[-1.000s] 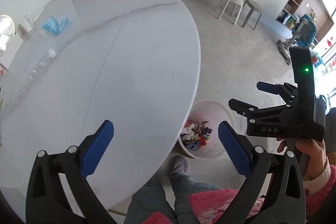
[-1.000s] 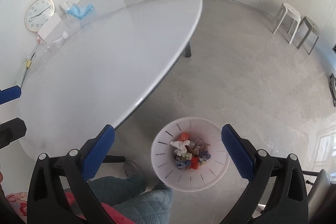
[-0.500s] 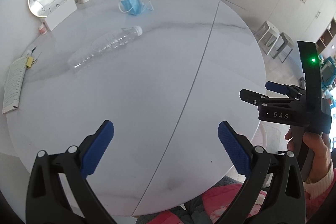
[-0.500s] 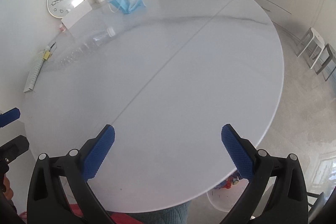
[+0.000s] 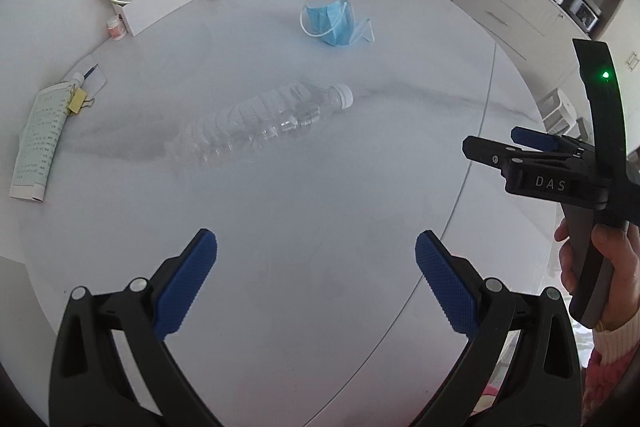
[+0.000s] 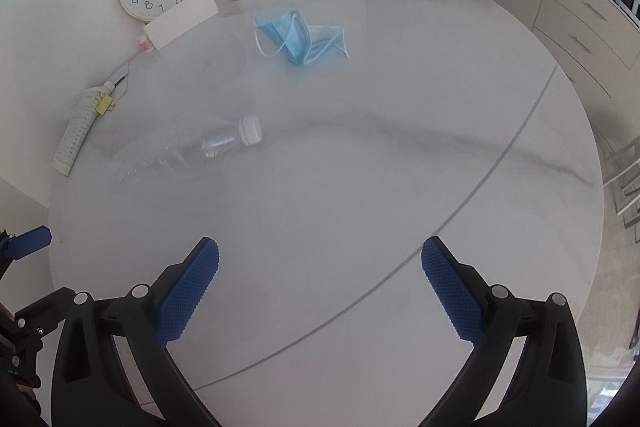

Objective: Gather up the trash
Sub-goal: 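Move both tools back over the table toward the mask and bottle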

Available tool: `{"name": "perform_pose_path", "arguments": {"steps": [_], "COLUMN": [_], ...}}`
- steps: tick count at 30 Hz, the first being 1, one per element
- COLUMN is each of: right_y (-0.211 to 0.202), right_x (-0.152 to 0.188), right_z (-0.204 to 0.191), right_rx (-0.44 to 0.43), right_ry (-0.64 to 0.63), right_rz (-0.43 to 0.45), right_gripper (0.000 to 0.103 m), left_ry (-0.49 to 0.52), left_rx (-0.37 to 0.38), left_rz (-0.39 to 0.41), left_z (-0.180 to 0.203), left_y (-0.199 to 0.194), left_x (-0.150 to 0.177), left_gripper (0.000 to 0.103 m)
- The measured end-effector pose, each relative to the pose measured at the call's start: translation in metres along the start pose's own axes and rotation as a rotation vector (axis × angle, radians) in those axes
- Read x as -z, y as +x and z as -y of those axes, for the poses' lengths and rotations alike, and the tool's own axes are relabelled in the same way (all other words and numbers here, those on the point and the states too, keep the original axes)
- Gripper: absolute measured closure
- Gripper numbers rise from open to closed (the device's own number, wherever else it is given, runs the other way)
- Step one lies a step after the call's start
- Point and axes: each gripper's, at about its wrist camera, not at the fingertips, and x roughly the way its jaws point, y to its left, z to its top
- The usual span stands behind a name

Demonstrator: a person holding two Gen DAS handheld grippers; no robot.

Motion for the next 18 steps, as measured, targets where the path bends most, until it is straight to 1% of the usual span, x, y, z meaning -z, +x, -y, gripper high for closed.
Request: {"name": "perform_pose_path", "arguments": {"steps": [6, 11, 15, 18], "right_y": [0.042, 0.090, 0.122, 0.118], "right_x": [-0.086, -0.148, -0.177, -0.194], "right_z": [0.011, 0.002, -0.009, -0.021], "right_rx": [-0.038, -0.071, -0.092, -0.130], "right_ry": [-0.070, -0.103, -0.128, -0.185], "right_rz": [0.001, -0.005, -0.019, 0.025], "right_gripper": [0.002, 0.002, 0.002, 0.002], "left_ry": [-0.062, -0.100, -0.136, -0.150], "left_rx": [-0.039, -0.073, -0.087, -0.095], "left_rz": [-0.014, -0.033, -0.050, -0.053], "left_z": [-0.018, -0.035, -0.045, -0.052], "left_y": [0.025, 0.048, 0.062, 0.068], "left_x": [-0.041, -0.070, -0.087, -0.094], "left_gripper": [0.008, 0.008, 0.008, 0.008]}}
